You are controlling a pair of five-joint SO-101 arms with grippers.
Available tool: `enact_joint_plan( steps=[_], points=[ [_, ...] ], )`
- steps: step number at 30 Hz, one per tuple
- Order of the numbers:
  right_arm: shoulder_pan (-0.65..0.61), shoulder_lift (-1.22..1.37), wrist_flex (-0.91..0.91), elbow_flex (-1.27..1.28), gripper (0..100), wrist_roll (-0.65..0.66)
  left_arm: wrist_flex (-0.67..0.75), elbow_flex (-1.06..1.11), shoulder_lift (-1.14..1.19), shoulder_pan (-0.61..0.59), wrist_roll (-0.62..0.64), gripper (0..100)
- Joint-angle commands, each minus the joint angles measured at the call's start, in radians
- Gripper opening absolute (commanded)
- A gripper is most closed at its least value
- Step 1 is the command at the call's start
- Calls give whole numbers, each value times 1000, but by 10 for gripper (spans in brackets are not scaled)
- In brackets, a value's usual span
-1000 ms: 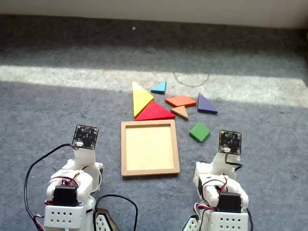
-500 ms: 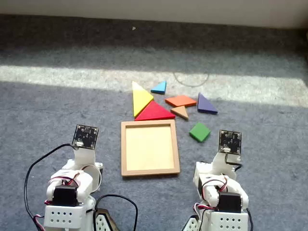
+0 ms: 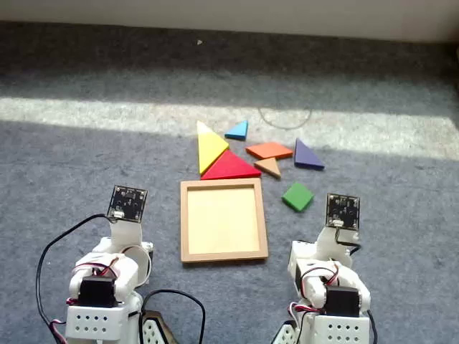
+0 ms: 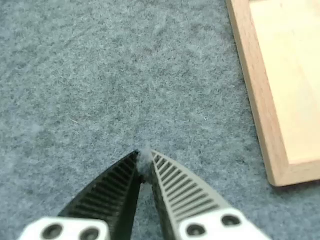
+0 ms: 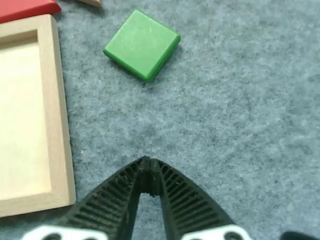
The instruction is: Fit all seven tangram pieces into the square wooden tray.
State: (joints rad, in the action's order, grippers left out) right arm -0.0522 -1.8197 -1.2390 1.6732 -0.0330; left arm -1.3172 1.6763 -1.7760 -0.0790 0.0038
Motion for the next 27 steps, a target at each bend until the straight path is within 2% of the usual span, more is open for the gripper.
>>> enact_joint_plan(
  steps=[1,5,12,17,20,24,27],
  points=[
    [7,-13,-5,116,9,11,-2,16,-45,-15,6,7],
    [7,-15,-5,116,9,11,0,8,-47,-56,8,7],
    [13,-16,2,114,9,9,158,-18,-47,-189,5,7],
    [13,-16,2,113,9,11,176,-25,-47,-223,5,7],
    [70,-16,4,113,9,11,181,-22,-47,-245,5,7],
    [217,-16,12,64,10,21,193,-73,-45,-242,3,7],
    [243,-16,70,-36,10,164,150,-85,-44,-243,-60,7]
  ],
)
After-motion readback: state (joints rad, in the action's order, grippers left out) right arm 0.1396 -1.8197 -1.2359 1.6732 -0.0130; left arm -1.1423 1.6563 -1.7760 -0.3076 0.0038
